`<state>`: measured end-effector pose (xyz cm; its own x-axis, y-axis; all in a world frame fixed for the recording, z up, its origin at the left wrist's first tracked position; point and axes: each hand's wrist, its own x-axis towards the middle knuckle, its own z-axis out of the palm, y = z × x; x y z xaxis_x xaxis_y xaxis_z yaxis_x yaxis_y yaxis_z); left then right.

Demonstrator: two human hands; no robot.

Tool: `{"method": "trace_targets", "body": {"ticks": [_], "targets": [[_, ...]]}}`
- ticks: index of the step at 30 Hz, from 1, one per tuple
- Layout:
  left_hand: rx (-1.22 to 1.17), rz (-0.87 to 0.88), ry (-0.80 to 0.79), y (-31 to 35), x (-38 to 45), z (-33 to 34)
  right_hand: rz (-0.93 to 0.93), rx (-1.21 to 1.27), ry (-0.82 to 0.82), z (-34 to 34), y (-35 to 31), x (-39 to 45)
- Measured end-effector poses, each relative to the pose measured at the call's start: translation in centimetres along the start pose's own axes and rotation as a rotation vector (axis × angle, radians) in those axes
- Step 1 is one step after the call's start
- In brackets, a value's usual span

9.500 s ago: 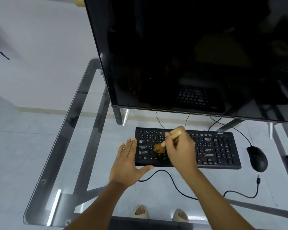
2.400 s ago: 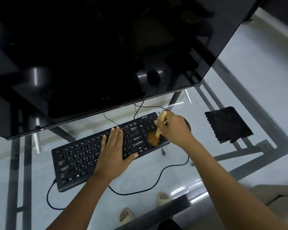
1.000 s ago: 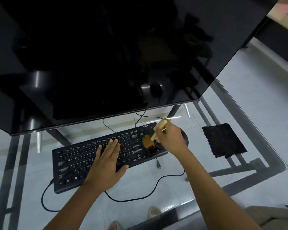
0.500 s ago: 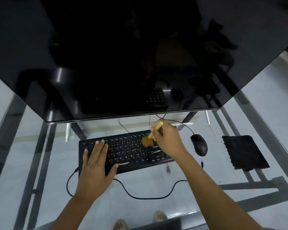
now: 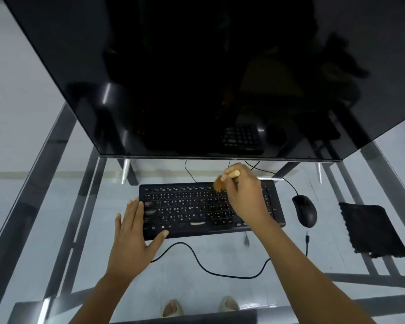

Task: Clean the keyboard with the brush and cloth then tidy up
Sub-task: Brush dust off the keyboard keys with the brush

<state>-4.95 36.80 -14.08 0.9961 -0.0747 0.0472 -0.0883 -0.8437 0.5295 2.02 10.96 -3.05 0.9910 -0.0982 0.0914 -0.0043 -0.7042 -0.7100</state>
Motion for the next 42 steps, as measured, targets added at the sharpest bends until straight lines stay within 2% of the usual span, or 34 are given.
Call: {"method": "trace_targets", "body": {"ticks": [2,4,5,8,9,12,13,14,16,17,18,19,20,23,24,27,30,32,34,37,39,41,42], "targets": [[-0.008,-0.024,-0.012,-0.2,-0.2,0.2,0.015,0.098,-0.014,0.1,-0.7,0.1],[-0.001,-0.031,-0.012,-0.2,-0.4,0.2,0.068,0.162,-0.178,0.6,-1.2,0.2],[-0.008,-0.036,-0.007,-0.1,-0.6,0.0,0.058,0.107,-0.206,1.1,-1.2,0.1],[-0.047,-0.068,0.029,0.6,-0.8,-0.6,0.027,0.058,-0.017,1.7,-1.6,0.1],[-0.055,-0.072,0.041,0.6,-0.8,-0.7,0.011,0.081,0.0,1.9,-1.7,0.2],[-0.046,-0.035,0.051,0.6,-0.7,-0.5,-0.033,0.06,-0.172,2.4,-2.4,0.0],[-0.041,-0.022,0.06,0.4,-0.7,-0.5,-0.075,0.027,-0.168,2.8,-2.6,0.0],[-0.038,-0.014,0.068,0.3,-0.7,-0.4,-0.095,0.029,-0.096,3.0,-2.8,0.1],[-0.033,-0.029,0.087,0.2,-0.7,-0.4,-0.063,0.125,-0.021,3.1,-3.5,0.6],[-0.037,-0.034,0.092,0.2,-0.5,-0.3,-0.025,0.164,-0.051,3.1,-3.9,0.9],[-0.047,-0.032,0.102,0.2,-0.5,-0.3,0.03,0.199,-0.163,3.3,-4.0,1.1],[-0.058,-0.031,0.112,0.1,-0.5,-0.2,0.049,0.174,-0.278,3.5,-4.4,1.1],[-0.068,-0.042,0.109,-0.1,-0.6,-0.1,0.024,0.092,-0.322,3.8,-4.7,0.9],[-0.091,-0.08,0.078,-0.3,-0.7,0.0,-0.082,0.019,-0.12,4.4,-5.4,0.8],[-0.089,-0.079,0.08,-0.3,-0.6,0.1,-0.082,0.047,-0.131,4.6,-5.4,0.8],[-0.062,-0.042,0.109,-0.5,-0.5,0.2,-0.089,-0.003,-0.322,5.6,-6.1,0.3],[-0.063,-0.044,0.107,-0.7,-0.7,0.3,-0.148,0.002,-0.142,6.4,-6.6,0.5],[-0.066,-0.055,0.091,-0.8,-0.7,0.5,-0.097,0.042,-0.209,6.9,-6.8,0.8],[-0.058,-0.063,0.07,-1.1,-0.7,0.8,-0.106,-0.052,-0.307,7.6,-7.1,0.7],[-0.056,-0.072,0.037,-1.2,-0.7,1.0,-0.164,-0.004,-0.124,8.0,-7.9,0.9],[-0.059,-0.076,0.046,-1.2,-0.6,0.9,-0.152,0.077,-0.174,8.5,-8.3,1.1],[-0.056,-0.07,0.057,-1.2,-0.7,0.9,-0.171,-0.008,-0.252,9.2,-8.6,1.1],[-0.054,-0.057,0.071,-1.2,-0.7,0.8,-0.187,-0.031,-0.217,9.4,-8.8,1.3]]}}
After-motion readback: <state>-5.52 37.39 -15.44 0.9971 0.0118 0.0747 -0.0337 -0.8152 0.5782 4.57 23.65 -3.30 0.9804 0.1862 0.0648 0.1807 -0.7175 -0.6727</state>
